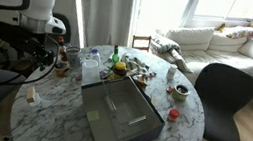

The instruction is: Put the wooden block on top of the measuring cup

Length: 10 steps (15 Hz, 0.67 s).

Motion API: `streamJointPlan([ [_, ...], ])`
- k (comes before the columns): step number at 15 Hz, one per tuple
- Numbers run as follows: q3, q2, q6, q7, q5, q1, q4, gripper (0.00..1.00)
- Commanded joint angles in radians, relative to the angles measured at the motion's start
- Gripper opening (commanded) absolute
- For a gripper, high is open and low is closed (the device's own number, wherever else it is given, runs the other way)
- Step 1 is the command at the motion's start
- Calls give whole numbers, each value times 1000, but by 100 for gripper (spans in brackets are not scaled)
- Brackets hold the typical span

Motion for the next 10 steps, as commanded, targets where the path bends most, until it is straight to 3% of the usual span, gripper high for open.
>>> streamJointPlan([
  [1, -8, -49, -137, 56, -17, 3, 22, 100],
  [5, -4, -77, -252, 11, -40, 20, 44, 100],
  [6, -10, -53, -203, 23, -15, 14, 41, 100],
  [10, -7, -65, -230, 20, -24, 21, 47, 100],
])
